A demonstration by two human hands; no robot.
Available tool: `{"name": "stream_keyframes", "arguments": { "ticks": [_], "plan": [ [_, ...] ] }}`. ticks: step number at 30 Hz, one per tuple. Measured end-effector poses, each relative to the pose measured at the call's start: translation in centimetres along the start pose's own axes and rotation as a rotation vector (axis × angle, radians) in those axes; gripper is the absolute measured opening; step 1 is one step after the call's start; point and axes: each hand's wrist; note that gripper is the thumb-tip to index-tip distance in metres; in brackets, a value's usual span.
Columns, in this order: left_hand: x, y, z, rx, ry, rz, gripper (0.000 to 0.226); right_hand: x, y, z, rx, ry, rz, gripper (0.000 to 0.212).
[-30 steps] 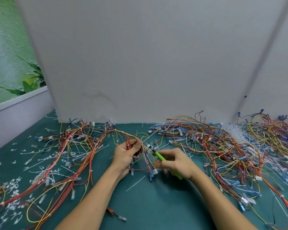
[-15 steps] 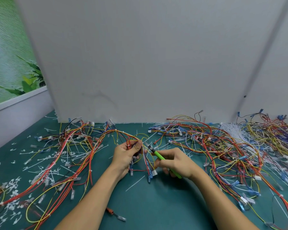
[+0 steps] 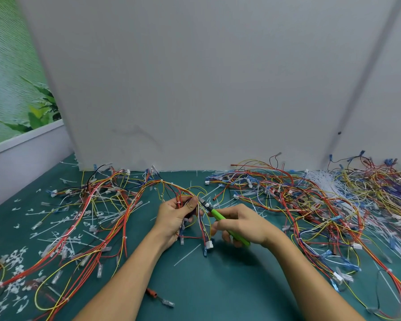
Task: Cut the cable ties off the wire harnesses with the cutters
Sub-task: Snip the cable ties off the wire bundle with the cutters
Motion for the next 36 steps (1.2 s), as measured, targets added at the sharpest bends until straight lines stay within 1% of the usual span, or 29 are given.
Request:
{"name": "stream_keyframes", "arguments": {
  "ticks": [1, 5, 8, 11, 15, 18, 22, 26, 31, 36],
  "plan": [
    [0.0, 0.0, 0.0, -0.002, 0.0, -0.001, 0.012, -0.1, 0.1, 0.2, 0.003, 0.018, 0.009, 0.018],
    [0.1, 0.0, 0.0, 0.002, -0.019, -0.016, 0.032, -0.2, 0.4, 1.0, 0.056, 0.055, 0.031, 0.02],
    [0.2, 0.1, 0.0, 0.0, -0.032, -0.01, 0.028, -0.1, 0.2, 1.2, 0.105, 0.07, 0.012, 0.023],
    [0.2, 0.1, 0.0, -0.005, -0.034, -0.002, 0.025, 0.2, 0.0, 1.1, 0.116, 0.091, -0.021, 0.025],
    [0.2, 0.2, -0.1, -0.012, -0.032, 0.004, 0.022, 0.2, -0.3, 0.9, 0.122, 0.114, -0.04, 0.02],
    [0.2, 0.2, -0.1, -0.011, -0.038, 0.004, 0.021, 0.4, -0.3, 0.8, 0.095, 0.157, -0.058, 0.014],
    [0.2, 0.2, 0.0, -0.009, -0.044, 0.002, 0.02, 1.0, -0.2, 0.6, 0.016, 0.246, -0.114, 0.018],
    [0.1, 0.0, 0.0, -0.008, -0.048, -0.006, 0.021, 1.4, -0.4, 0.5, -0.008, 0.319, -0.172, 0.029],
    [0.1, 0.1, 0.0, 0.001, -0.014, -0.006, 0.029, 2.1, -0.8, 0.0, -0.054, 0.397, -0.243, 0.028],
    [0.2, 0.0, 0.0, -0.009, -0.005, -0.005, 0.025, 2.3, -0.8, -0.2, -0.084, 0.419, -0.286, 0.03]
  ]
}}
Point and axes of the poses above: each hand's wrist, its own y-axis away from the middle knuckle, its own x-axis out of the palm, z = x × y, and after that the axes turned 12 degrees about -z, right-handed
